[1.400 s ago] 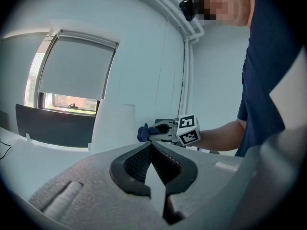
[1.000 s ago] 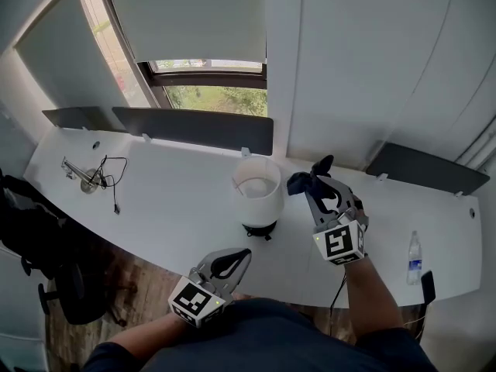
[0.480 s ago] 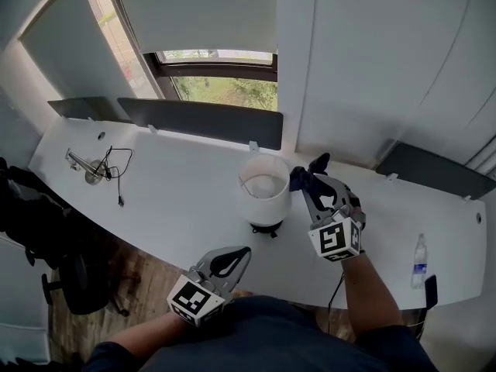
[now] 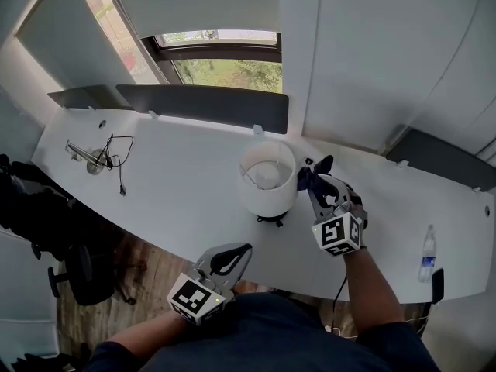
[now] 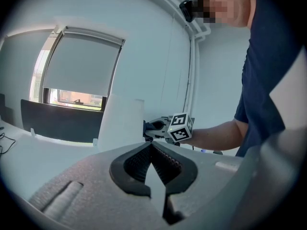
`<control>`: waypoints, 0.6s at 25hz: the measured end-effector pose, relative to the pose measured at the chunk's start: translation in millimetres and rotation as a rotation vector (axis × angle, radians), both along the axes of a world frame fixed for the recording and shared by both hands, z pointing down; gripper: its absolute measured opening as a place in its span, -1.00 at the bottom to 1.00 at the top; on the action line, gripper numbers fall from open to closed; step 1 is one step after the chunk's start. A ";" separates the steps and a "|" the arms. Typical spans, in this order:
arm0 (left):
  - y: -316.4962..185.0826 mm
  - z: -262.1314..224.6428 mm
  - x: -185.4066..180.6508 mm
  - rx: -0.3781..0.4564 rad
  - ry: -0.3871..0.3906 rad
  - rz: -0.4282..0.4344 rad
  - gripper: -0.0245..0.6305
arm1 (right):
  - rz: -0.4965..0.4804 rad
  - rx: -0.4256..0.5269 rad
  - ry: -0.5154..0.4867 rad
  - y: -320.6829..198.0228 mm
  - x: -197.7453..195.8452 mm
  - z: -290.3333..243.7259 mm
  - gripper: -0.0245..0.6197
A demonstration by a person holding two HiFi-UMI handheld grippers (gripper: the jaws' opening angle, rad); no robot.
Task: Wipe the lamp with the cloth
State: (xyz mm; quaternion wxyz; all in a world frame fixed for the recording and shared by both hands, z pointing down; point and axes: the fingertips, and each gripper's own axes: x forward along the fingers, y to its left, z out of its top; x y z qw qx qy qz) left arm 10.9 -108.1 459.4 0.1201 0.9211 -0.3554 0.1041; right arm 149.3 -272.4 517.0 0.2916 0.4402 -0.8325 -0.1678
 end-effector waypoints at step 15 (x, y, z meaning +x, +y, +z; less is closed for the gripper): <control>-4.2 13.4 -0.9 -0.023 0.005 0.068 -0.91 | 0.085 -0.099 0.046 15.4 15.6 44.2 -0.60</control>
